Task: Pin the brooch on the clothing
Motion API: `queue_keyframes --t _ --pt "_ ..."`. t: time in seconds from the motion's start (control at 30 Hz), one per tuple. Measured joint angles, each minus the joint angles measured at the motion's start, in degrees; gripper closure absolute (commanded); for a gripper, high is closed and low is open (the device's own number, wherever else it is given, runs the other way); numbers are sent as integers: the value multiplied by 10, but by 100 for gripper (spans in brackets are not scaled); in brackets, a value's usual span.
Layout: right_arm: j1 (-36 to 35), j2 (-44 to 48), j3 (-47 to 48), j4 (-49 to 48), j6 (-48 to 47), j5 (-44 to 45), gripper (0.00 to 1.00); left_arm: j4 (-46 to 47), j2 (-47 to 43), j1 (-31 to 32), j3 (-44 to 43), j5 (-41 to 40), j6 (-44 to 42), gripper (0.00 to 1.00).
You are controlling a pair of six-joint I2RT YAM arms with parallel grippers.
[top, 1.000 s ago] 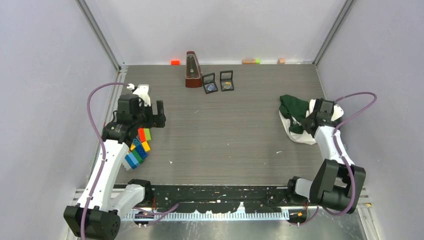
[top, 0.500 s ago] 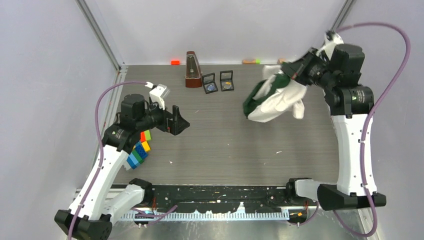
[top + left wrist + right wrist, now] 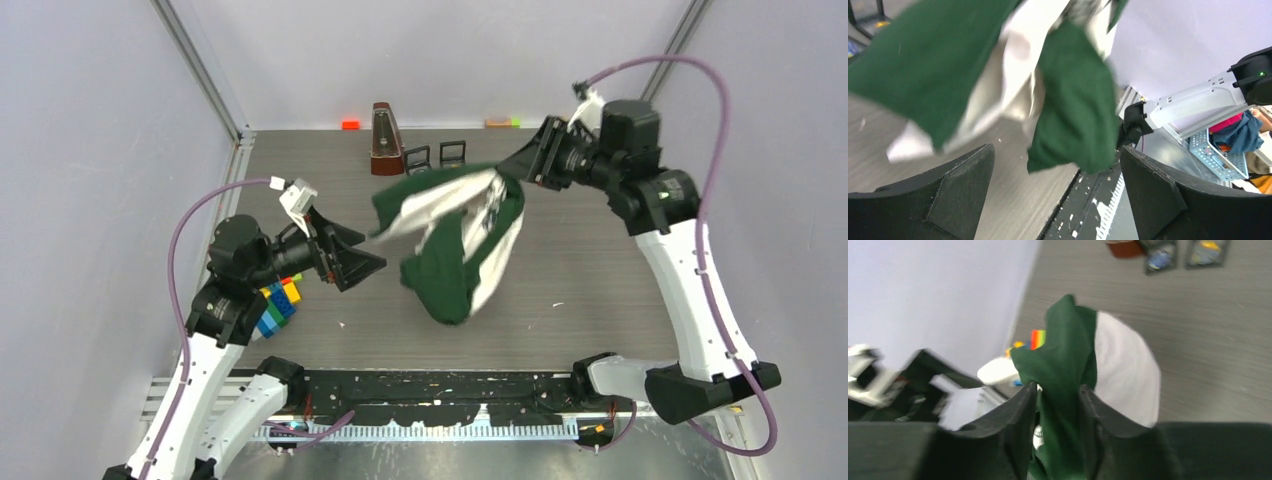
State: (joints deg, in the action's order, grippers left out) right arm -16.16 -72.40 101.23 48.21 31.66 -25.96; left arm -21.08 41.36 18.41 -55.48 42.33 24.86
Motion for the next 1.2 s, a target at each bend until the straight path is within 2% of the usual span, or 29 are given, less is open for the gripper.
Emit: queue_keyframes --t 0.07,0.17,0.27,0.43,0.6,0.7,0.83,1.03,1.2 --pt "0 15 -86 -18 10 29 40 9 -18 0 32 2 17 2" --pt "0 26 -224 -33 15 90 39 9 -37 2 78 -7 33 7" --pt "-3 22 -340 -37 15 136 39 5 -34 22 124 -54 37 8" --pt "-34 19 -464 -31 15 184 38 1 32 130 166 -168 62 9" --pt "-52 36 -509 -53 17 197 39 53 151 281 172 -271 103 12" --pt "-52 42 -526 -82 19 217 40 101 219 331 171 -308 137 17" --pt "-52 41 -541 -111 18 262 41 146 302 363 170 -362 186 22" --pt "-52 7 -541 -155 3 294 43 171 363 389 149 -455 229 25" --pt "-52 -42 -540 -182 -20 296 51 196 397 392 134 -496 247 25"
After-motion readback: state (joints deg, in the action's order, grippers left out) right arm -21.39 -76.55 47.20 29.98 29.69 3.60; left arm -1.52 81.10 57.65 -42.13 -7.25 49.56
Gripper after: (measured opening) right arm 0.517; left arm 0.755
